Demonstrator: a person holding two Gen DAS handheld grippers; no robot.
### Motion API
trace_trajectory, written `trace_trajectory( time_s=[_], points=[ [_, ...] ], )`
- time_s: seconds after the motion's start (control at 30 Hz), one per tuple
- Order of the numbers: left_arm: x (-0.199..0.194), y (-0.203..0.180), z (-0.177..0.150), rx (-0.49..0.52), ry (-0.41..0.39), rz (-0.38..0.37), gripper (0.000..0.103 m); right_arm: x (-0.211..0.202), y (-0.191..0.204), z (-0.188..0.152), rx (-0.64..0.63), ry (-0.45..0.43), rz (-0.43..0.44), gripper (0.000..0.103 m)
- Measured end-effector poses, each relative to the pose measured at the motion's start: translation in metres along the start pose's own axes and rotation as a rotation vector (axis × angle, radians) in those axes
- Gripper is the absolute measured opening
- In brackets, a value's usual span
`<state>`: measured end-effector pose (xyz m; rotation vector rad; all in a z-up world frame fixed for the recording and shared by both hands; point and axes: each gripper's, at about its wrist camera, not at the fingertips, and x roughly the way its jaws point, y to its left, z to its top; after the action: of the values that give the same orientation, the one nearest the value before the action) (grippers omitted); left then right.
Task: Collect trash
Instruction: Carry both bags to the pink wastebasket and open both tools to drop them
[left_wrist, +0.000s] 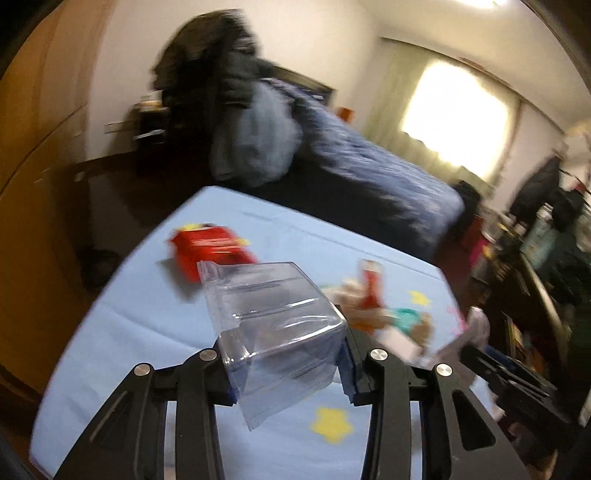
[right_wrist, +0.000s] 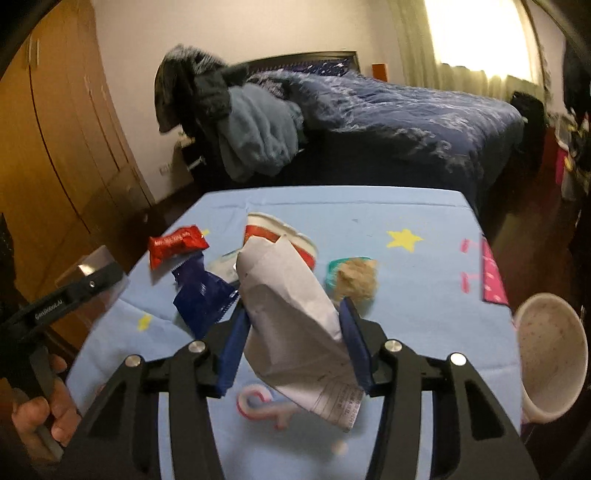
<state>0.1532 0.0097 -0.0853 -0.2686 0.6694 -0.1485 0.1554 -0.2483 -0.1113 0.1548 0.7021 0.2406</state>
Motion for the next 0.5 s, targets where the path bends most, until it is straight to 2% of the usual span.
trace_trajectory(
  time_s=[0.17, 0.3, 0.5],
  points=[
    [0.009, -0.091, -0.005, 0.152, 0.043, -0.181, 0.041, -0.041, -0.059, -0.010, 0.081, -0.052, -0.104, 0.051],
    [0.037, -0.175, -0.017, 0.266, 0.094, -0.314, 0.041, -0.067, -0.114, -0.021, 0.156, -0.079, -0.174, 0.051],
    [0.082, -0.282, -0.038, 0.396, 0.179, -0.414, 0.041, -0.094, -0.198, -0.039, 0.267, -0.124, -0.312, 0.051]
  ],
)
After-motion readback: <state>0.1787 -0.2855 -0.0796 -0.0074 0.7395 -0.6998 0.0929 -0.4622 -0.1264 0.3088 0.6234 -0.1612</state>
